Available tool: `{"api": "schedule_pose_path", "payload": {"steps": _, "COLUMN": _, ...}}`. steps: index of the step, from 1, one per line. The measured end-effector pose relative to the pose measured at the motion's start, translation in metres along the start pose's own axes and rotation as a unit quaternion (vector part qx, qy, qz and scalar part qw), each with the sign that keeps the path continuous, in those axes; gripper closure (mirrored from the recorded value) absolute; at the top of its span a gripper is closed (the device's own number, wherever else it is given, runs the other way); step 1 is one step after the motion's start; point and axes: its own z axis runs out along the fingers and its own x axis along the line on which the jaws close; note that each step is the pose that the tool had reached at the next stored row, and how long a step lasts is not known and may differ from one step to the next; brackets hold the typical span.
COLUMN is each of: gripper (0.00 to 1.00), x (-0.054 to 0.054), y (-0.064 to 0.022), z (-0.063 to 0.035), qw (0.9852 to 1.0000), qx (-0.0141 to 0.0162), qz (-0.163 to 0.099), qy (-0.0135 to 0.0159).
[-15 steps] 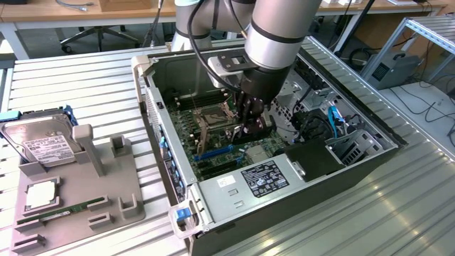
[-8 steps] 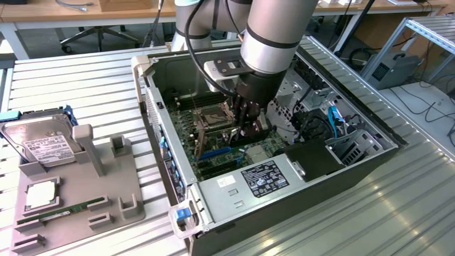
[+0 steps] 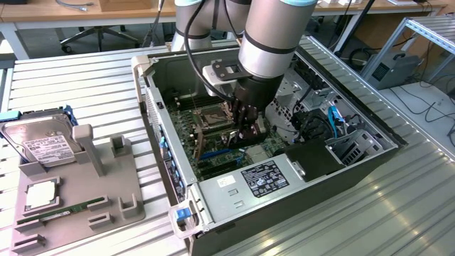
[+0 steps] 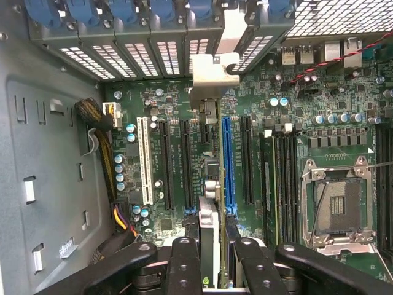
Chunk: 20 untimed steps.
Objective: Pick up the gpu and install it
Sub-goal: 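Insert the gpu into the slot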
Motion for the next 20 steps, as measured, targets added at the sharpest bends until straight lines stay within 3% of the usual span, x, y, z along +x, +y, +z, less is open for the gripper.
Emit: {"api": "schedule_pose_path", "payload": {"steps": 20, "gripper": 0.73, "x": -0.0020, "y": 0.0033, "z": 0.0005, "qw": 1.0000, "qx": 0.0000, "qz": 0.000, "qy": 0.0000}}
